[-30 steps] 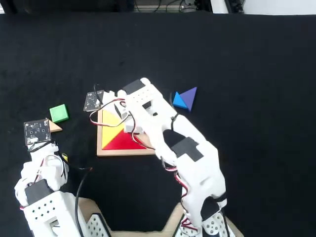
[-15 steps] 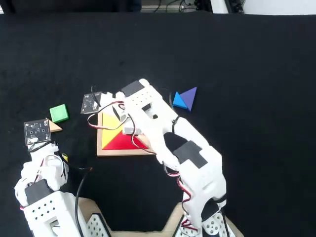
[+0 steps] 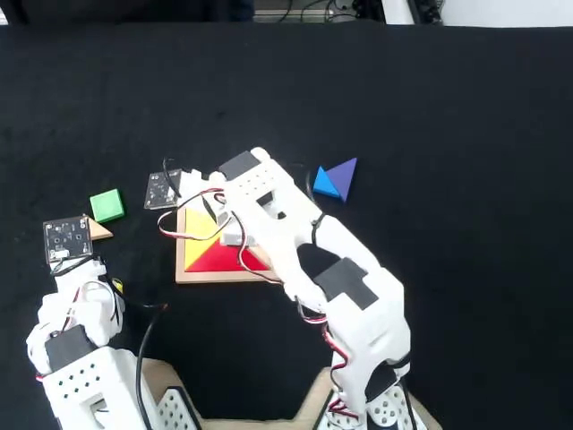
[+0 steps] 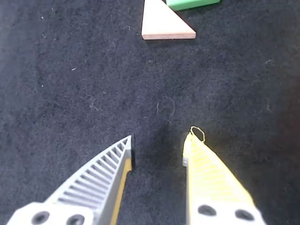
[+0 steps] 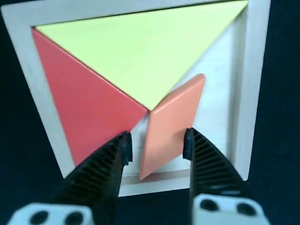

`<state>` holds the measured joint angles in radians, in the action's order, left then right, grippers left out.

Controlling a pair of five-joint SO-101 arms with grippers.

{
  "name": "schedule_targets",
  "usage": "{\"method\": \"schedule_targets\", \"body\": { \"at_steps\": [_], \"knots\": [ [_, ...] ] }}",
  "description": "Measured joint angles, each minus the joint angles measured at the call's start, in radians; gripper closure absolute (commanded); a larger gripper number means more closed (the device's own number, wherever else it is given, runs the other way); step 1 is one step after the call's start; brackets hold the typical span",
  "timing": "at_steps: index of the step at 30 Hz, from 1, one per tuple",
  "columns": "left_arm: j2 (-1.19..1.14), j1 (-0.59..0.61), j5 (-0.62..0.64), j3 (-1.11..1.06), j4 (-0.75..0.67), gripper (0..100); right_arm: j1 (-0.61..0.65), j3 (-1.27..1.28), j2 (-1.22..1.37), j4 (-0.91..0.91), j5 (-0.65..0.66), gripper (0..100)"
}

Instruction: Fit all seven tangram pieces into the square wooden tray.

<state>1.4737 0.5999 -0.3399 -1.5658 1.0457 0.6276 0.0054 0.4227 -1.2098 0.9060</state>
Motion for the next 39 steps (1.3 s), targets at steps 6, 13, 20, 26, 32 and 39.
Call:
{"method": "schedule_targets", "body": {
  "at_steps": [6,13,20,26,32,39],
  "knots": [
    [0.0,0.0,0.0,0.0,0.0,82,0.0,-0.009,0.038,0.008,0.0,80.8],
    [0.0,0.0,0.0,0.0,0.0,82,0.0,-0.025,0.052,0.002,0.0,80.8],
    [0.0,0.0,0.0,0.0,0.0,82,0.0,-0.026,0.052,0.002,0.0,96.5],
    [0.0,0.0,0.0,0.0,0.0,82,-0.064,-0.061,0.06,-0.012,-0.026,97.0],
    [0.0,0.0,0.0,0.0,0.0,82,-0.086,-0.063,0.06,-0.089,-0.031,96.9],
    [0.0,0.0,0.0,0.0,0.0,82,-0.089,-0.063,0.06,-0.109,-0.048,92.4]
  ]
}}
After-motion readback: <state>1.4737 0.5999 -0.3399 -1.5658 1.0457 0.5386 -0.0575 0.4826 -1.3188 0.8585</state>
